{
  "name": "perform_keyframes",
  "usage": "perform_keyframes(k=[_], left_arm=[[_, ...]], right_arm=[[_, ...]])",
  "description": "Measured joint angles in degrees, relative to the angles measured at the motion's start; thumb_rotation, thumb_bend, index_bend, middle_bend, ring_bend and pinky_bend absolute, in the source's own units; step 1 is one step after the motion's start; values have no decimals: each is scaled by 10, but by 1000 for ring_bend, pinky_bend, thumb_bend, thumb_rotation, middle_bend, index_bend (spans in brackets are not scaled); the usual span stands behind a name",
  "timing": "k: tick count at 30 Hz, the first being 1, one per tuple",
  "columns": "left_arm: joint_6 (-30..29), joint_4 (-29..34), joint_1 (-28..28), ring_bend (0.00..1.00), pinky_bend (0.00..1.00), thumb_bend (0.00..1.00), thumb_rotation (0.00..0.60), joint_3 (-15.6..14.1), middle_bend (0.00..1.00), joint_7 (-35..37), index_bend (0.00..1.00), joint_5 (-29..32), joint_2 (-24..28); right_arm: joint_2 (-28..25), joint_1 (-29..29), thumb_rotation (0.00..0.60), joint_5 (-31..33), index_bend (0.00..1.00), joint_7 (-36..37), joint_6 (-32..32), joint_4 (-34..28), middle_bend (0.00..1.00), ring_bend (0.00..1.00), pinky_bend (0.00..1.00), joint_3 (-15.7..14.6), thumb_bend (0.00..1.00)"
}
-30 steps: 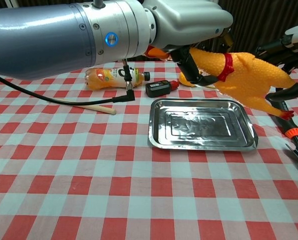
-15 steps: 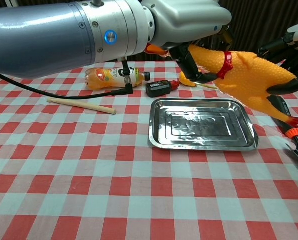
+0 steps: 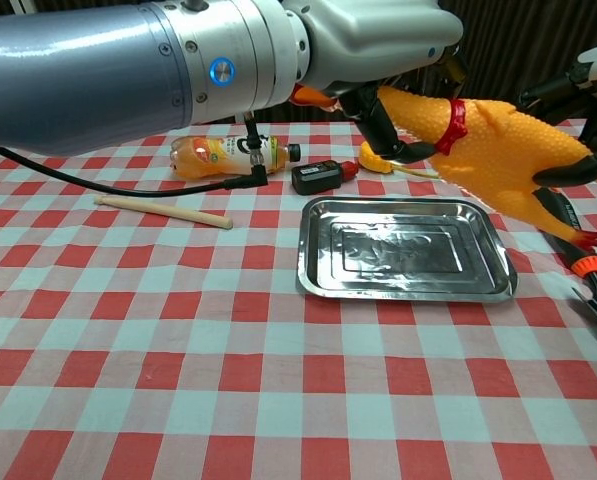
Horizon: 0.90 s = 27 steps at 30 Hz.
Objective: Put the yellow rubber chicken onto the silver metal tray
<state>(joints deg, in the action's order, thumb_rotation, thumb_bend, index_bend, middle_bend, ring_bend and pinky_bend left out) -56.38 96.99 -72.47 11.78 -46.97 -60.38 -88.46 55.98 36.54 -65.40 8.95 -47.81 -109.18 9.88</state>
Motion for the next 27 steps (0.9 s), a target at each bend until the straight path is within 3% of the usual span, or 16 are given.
perform_keyframes(k=[3,5,6,9,11,14,19,27], left_arm=[[1,-2,1,647,726,633,600,0,714,1,593,0,-1],[1,-3,1,647,726,626,600,-1,713,3,591,-1,-2],[1,-3,2,647,726,623,600,-1,711,3,590,-1,-2],[0,-7,4,646,726,617,600,-3,708,7,586,-5,-3],[0,-10,6,645,726,616,600,-4,707,12,585,-9,-4],[-1,-15,10,645,726,615,600,-7,707,18,585,-14,-5],[-5,-20,18,645,726,615,600,-11,705,31,582,-29,-5],[-18,-26,35,645,726,614,600,-22,703,47,582,-67,-6]], right_arm=[[1,-2,600,-1,1000,-2,-5,-1,990,972,937,0,865],[1,-4,600,-4,973,-2,-8,-1,964,908,896,0,854],[0,-5,600,-7,911,-2,-8,-1,913,842,851,0,807],[-5,-7,600,-17,603,1,-4,-2,647,566,676,-3,539],[-10,-7,600,-25,326,6,3,-4,432,351,494,-4,360],[-21,-7,600,-41,43,18,16,-5,196,135,308,-8,201],[-37,-7,600,-60,0,38,31,-7,17,5,205,-11,95],[-44,-15,600,-76,0,42,21,-7,0,0,147,-14,92]])
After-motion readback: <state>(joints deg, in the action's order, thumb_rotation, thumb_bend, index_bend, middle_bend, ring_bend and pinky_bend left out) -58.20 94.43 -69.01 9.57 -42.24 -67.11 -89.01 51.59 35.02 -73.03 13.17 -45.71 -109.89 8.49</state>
